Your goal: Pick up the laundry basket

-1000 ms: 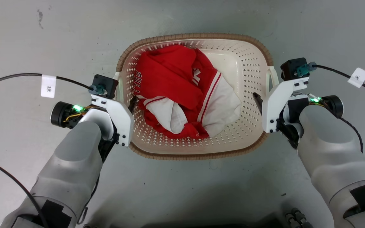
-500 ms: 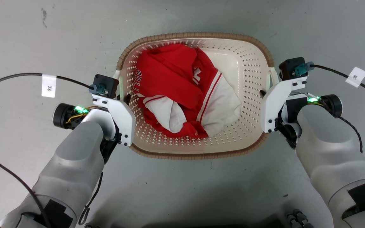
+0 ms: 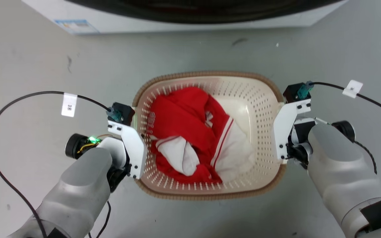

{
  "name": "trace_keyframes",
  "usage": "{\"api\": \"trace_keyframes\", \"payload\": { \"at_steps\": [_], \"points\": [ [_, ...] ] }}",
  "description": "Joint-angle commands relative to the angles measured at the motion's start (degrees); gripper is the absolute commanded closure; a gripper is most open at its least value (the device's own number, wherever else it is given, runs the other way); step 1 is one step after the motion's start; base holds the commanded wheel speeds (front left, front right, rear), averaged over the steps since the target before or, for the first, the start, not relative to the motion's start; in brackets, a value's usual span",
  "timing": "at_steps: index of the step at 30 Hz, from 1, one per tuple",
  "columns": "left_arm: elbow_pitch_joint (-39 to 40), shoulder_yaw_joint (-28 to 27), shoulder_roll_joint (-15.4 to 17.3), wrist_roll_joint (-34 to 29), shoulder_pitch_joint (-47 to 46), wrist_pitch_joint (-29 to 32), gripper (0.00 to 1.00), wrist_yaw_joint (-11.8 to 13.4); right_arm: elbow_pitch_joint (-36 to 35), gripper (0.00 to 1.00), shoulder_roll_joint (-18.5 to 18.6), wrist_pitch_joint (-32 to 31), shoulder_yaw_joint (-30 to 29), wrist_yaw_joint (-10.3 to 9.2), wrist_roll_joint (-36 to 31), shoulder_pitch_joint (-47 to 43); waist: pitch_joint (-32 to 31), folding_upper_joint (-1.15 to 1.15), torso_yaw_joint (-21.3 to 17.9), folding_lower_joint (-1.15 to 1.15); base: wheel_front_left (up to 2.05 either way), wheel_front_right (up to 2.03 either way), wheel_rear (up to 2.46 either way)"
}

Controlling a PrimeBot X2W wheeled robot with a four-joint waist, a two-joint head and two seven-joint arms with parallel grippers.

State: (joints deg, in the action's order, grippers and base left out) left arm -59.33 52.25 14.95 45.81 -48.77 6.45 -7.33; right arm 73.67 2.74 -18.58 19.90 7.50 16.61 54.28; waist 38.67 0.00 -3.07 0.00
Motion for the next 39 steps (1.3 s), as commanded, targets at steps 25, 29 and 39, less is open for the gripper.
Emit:
{"api": "trace_keyframes", "payload": {
  "at_steps": [25, 29, 39],
  "points": [
    [13.0, 17.3, 9.6, 23.2, 7.9, 26.4, 1.00, -0.4, -3.2, 1.00, 0.6, -26.3, 4.8, -0.03, 7.5, -11.9, -37.5, 0.00, 0.7, 0.00, 0.00, 0.00, 0.00],
    [13.4, 18.2, 10.3, 24.9, 7.9, 28.0, 1.00, -0.4, -3.5, 1.00, 0.6, -27.6, 5.8, -0.02, 8.3, -11.1, -39.6, 0.00, 0.1, 0.00, 0.00, 0.00, 0.00],
    [12.4, 19.9, 9.5, 27.4, 9.8, 29.5, 1.00, -0.4, -3.4, 1.00, 0.7, -29.3, 8.2, -0.02, 8.1, -8.8, -43.0, 0.00, -0.6, 0.00, 0.00, 0.00, 0.00]
  ]
}}
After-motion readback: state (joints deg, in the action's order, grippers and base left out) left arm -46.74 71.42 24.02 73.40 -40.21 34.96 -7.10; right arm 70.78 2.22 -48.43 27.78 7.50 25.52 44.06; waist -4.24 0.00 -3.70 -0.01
